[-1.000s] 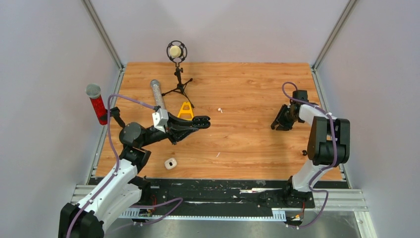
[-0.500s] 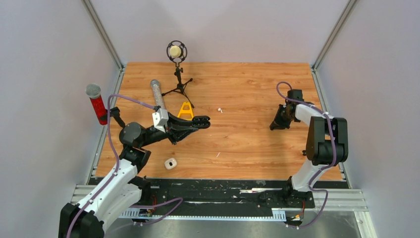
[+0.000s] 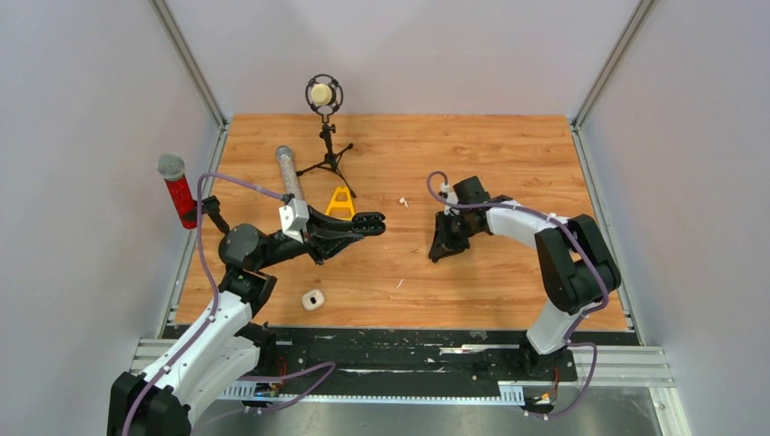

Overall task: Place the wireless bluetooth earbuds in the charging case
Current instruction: Pick up the earbud from the center of the board.

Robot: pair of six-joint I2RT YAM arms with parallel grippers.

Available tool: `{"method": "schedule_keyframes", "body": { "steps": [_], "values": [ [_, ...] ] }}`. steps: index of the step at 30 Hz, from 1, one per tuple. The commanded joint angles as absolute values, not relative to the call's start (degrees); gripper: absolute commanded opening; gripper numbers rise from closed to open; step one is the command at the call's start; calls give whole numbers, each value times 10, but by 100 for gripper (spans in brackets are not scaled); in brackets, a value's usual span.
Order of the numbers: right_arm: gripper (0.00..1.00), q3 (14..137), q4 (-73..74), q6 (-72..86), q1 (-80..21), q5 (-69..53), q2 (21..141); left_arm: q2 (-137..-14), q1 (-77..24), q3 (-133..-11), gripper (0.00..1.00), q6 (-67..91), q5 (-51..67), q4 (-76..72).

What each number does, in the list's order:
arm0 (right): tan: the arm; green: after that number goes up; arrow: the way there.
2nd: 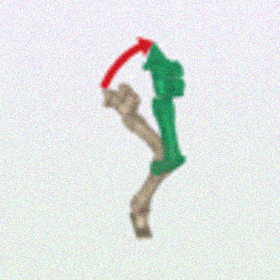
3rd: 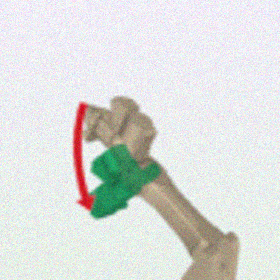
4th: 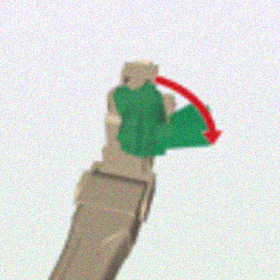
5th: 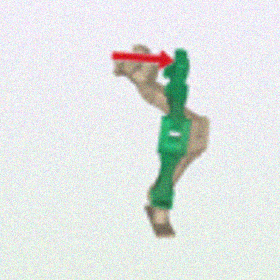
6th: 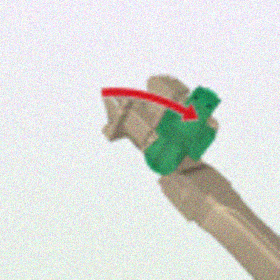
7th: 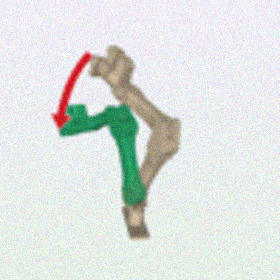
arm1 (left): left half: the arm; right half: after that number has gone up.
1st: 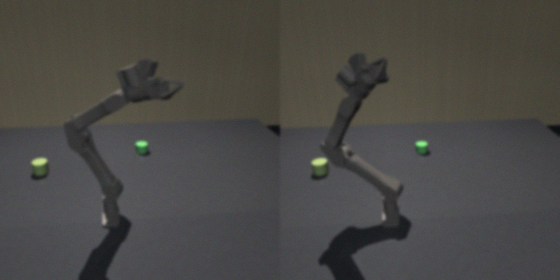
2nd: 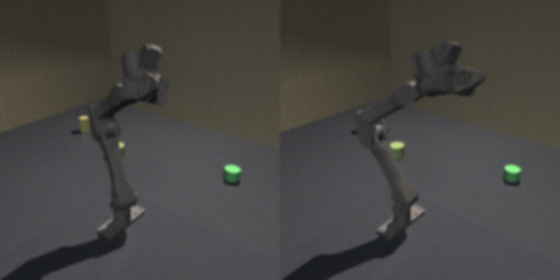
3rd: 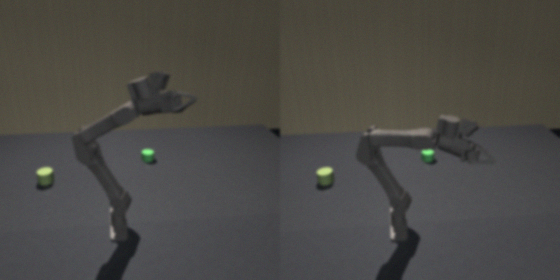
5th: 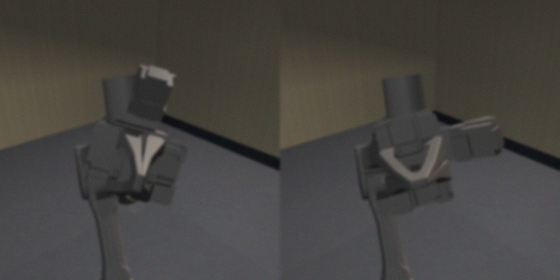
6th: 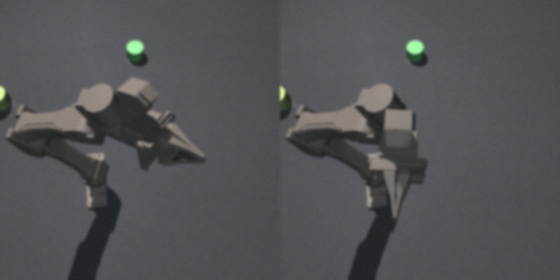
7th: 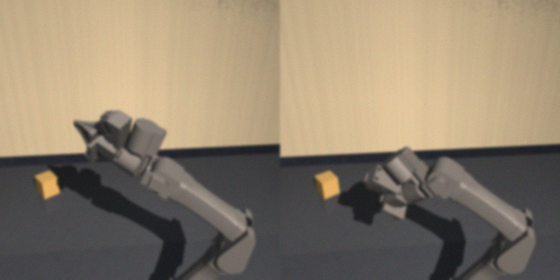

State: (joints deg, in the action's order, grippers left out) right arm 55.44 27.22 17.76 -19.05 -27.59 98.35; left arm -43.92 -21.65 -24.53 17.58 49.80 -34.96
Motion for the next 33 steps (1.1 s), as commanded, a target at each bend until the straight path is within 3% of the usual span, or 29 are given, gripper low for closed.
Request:
{"method": "schedule_keyframes", "body": {
  "steps": [1,6,12,16,33],
  "values": [
    [3,547,248,160,-244,-209,967,-431,-214,-262,0,164,497,-367],
    [11,515,240,171,-254,-177,975,-424,-214,-260,0,163,497,-364],
    [29,499,240,183,-270,-143,970,-424,-214,-259,0,163,497,-363],
    [34,505,246,178,-272,-136,960,-425,-214,-260,0,161,498,-363],
    [29,515,276,170,-272,-157,934,-426,-214,-262,0,154,501,-358]
  ]
}}
